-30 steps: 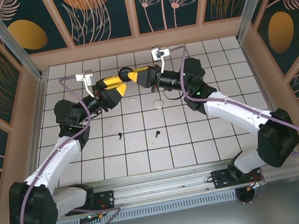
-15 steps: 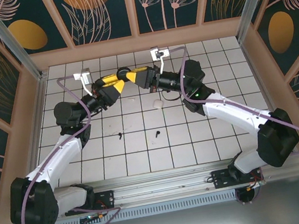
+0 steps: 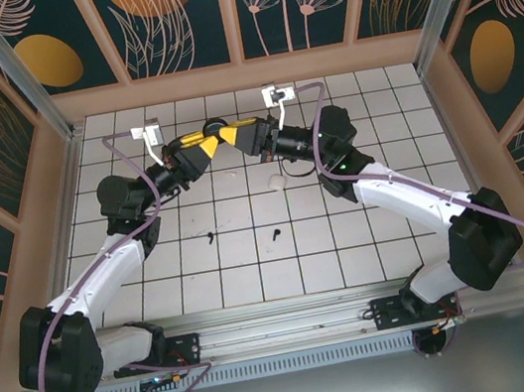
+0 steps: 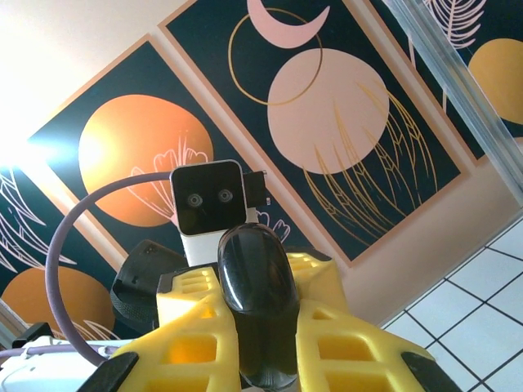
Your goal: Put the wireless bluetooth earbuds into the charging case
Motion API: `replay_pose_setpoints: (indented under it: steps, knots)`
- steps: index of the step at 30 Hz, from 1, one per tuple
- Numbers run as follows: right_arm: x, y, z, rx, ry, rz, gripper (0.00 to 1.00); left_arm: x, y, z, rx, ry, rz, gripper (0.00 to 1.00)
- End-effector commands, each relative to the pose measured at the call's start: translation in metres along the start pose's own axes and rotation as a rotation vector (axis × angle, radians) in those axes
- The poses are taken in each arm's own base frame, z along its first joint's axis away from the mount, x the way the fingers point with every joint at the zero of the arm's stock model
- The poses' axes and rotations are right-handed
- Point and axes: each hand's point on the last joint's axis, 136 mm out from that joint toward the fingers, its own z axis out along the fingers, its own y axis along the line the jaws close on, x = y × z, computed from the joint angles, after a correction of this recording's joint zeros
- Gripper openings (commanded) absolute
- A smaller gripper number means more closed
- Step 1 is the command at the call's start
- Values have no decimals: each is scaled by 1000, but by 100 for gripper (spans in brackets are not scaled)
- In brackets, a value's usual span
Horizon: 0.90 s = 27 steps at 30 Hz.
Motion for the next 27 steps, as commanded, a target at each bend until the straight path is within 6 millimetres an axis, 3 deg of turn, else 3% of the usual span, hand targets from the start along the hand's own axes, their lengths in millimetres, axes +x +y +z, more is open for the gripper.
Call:
replay_pose_setpoints:
  steps: [1,5,9,13,18,22,27]
  knots:
    - [0,13,1,-52,-7,-20,0,-8,-9,3,34,-11,43,23]
    - [1,12,2,-50,0,-18,4,0,-6,3,27,23,53,11]
    - [1,7,3,-1,64,-52,34,13,7,1,-66,126,140,0]
    - [9,4,3,30,177,-92,49,21,26,-10,-234,213,245,0]
    - [24,0,-1,69,303,-164,56,32,26,-26,-285,275,367,0]
    - [34,3,-7,58,391,-227,59,50,7,-33,-171,317,487,0]
    - [48,5,-12,25,474,-244,60,62,-2,-41,-121,341,532,0]
